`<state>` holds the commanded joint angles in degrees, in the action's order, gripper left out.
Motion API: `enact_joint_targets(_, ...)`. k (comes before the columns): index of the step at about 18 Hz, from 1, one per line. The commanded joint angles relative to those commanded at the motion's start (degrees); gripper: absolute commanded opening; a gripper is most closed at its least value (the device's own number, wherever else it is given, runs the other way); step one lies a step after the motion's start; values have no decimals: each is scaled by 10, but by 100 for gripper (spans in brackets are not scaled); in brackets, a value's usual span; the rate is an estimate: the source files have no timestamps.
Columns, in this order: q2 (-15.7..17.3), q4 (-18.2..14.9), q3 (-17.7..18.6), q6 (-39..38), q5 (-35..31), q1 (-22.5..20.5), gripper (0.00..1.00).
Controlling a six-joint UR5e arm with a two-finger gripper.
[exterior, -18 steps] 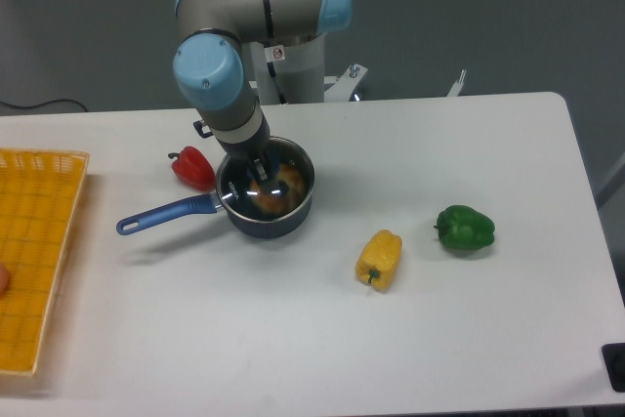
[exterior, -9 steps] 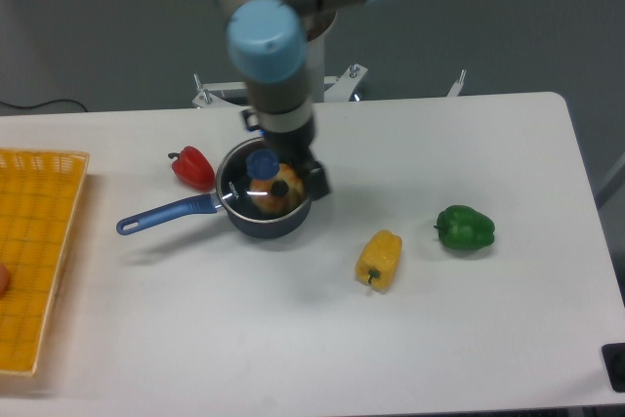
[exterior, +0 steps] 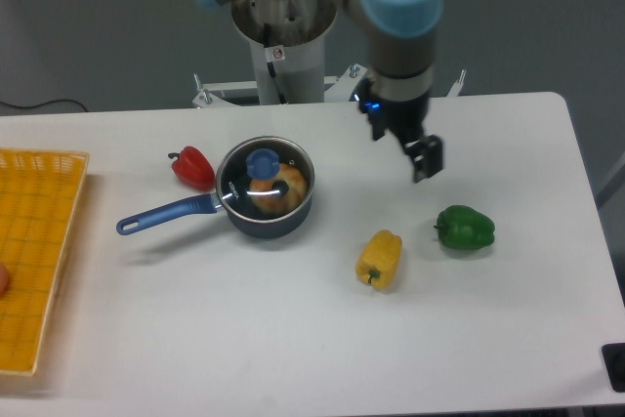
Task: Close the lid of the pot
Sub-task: 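Release the lid knob and raise the gripper away from the pot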
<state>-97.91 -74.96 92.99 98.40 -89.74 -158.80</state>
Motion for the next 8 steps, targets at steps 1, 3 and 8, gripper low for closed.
enact_joint_targets(1, 0, -4, 0, 32, 8, -17, 100)
enact_joint_targets(3, 0, -9, 2, 86, 19, -45, 100)
enact_joint_targets(8, 6, -26, 11, 154, 22, -84, 100)
